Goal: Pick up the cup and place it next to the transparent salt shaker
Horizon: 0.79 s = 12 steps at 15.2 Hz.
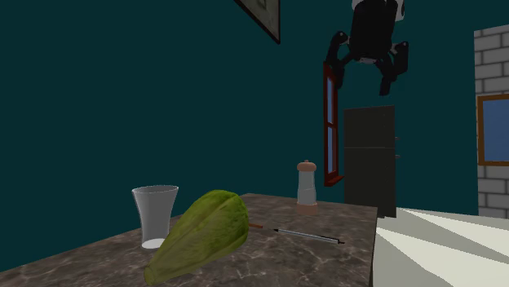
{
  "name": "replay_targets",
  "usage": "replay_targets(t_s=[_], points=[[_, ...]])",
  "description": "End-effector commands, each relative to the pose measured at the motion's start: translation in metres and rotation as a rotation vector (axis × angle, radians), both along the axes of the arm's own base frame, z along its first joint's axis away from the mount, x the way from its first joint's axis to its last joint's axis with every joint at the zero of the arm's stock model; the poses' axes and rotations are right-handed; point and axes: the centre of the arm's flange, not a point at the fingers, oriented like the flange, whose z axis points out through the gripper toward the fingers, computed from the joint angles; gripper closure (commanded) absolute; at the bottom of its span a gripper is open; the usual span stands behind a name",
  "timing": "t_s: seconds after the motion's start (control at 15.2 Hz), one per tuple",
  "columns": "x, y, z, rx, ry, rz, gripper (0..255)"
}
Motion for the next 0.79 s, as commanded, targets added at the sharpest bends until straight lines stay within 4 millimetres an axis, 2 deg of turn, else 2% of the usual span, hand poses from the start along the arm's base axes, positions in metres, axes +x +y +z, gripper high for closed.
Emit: replay_targets(t_s=[0.0,0.73], points=[[0.0,0.0,0.0,0.0,0.0,0.0,0],[0.057,0.107,-0.069,0.067,0.024,-0.037,0]])
